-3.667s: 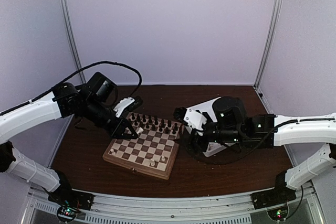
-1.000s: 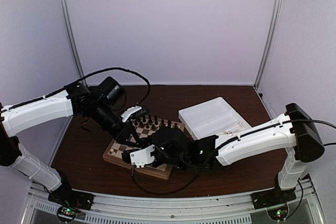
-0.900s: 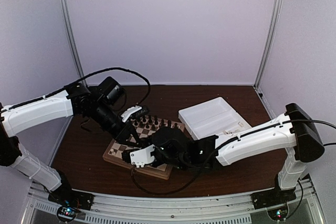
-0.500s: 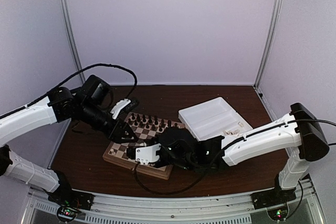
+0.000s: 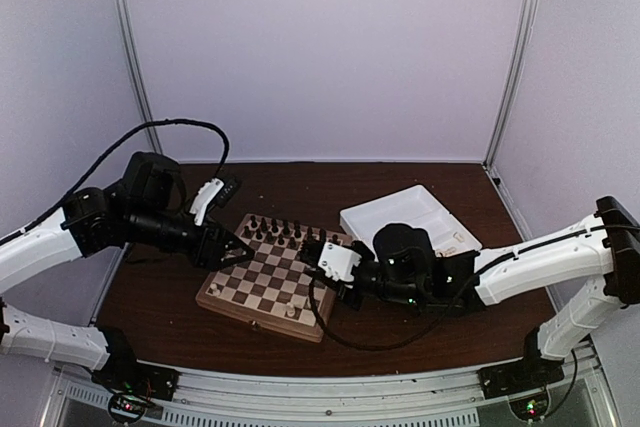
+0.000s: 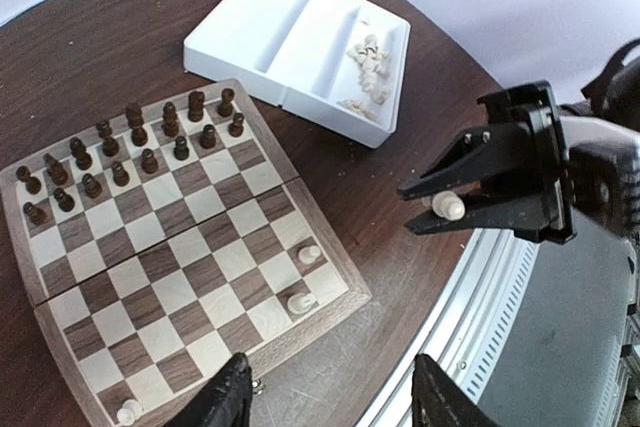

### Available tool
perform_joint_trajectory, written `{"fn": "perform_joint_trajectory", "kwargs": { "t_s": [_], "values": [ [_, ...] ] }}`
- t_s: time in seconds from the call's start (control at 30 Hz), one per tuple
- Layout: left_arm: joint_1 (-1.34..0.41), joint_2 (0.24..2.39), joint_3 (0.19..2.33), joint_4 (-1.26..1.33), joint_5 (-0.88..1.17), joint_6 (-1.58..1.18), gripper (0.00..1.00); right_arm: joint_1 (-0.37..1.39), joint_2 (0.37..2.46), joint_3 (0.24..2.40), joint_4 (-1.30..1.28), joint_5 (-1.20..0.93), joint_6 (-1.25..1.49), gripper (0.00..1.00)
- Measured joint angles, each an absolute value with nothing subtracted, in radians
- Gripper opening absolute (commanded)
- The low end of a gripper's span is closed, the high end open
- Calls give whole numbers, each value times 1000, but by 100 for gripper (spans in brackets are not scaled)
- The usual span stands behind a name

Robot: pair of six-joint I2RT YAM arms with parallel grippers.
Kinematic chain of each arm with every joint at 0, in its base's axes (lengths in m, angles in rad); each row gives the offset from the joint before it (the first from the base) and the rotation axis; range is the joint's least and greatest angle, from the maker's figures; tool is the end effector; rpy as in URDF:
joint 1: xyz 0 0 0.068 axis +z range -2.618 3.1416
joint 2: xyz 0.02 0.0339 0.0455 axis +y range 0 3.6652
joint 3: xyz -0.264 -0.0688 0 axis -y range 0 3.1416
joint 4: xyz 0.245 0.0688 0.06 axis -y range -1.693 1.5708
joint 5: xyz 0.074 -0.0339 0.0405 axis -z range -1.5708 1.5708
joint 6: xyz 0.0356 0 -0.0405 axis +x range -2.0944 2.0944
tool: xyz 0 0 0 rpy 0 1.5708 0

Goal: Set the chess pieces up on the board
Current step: Place the chess piece on the chessboard.

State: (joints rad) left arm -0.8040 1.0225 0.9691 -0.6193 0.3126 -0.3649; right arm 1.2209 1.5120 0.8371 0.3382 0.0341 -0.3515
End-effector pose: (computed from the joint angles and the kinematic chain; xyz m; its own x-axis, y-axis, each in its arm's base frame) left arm 0.1410 -0.1622 0.3184 -0.7079 0.2454 -0.6623 0.6417 0.6151 -0.4581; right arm 0.1166 0.3159 0.2346 0.2131 -0.4198 -0.8823 -0.9101 0.2432 -0.3355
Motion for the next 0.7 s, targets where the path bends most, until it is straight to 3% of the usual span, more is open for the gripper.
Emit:
{"fn": "perform_joint_trajectory", "kwargs": {
  "t_s": [0.4, 0.57, 0.7],
  "values": [
    [-806, 968, 770, -202, 482, -232, 64, 1153, 1493, 826, 512, -255, 19, 2],
    [-813, 985, 764, -69, 520, -164, 84, 1154, 1504, 867, 513, -305, 64, 2],
    [-813, 1025, 764, -20, 546, -144, 80, 1154, 1522, 895, 511, -324, 78, 2]
  ]
}}
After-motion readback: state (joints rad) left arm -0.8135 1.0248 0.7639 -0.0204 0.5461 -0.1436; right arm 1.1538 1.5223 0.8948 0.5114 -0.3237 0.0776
